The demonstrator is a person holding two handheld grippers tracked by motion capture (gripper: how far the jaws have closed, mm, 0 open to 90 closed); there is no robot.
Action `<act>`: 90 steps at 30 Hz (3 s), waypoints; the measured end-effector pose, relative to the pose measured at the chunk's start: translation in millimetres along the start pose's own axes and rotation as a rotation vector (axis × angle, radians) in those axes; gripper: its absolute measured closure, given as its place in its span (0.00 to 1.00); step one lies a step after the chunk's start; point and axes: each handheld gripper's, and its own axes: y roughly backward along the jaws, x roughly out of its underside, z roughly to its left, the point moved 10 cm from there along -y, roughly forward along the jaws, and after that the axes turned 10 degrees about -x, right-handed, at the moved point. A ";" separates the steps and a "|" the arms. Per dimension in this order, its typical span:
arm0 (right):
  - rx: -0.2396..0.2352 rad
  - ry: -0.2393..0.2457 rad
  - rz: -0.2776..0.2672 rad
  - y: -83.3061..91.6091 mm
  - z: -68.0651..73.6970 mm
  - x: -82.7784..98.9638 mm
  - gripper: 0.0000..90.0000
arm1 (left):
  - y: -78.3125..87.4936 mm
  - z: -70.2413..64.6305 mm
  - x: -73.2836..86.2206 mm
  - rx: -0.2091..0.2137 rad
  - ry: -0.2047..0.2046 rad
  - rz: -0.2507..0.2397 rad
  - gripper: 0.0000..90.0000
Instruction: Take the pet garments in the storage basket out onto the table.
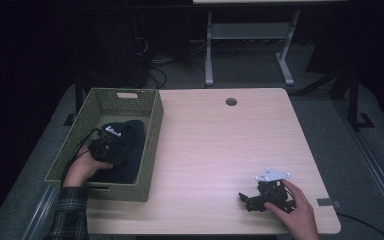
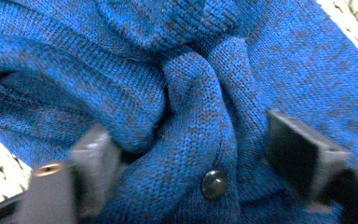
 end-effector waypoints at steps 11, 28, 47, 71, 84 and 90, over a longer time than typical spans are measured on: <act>0.000 0.001 0.000 0.0 -0.1 -0.1 0.00 | 11.9 0.5 -2.3 0.073 0.048 0.000 0.73; -0.003 0.004 0.001 0.1 -0.2 0.0 0.00 | 43.0 10.6 -24.0 0.175 0.157 -0.218 0.75; -0.001 0.004 0.000 0.2 -0.3 0.0 0.00 | 93.2 3.5 -53.4 0.231 0.185 -0.450 0.76; -0.002 0.007 -0.001 0.1 -0.5 -0.2 0.00 | 142.0 21.4 -54.1 0.268 0.247 -0.619 0.76; -0.002 0.005 0.000 0.0 -0.4 -0.2 0.00 | 169.9 4.2 -71.8 0.305 0.201 -0.698 0.76; -0.002 0.002 0.001 0.1 -0.1 -0.1 0.00 | 184.1 -5.8 -82.2 0.322 0.175 -0.738 0.76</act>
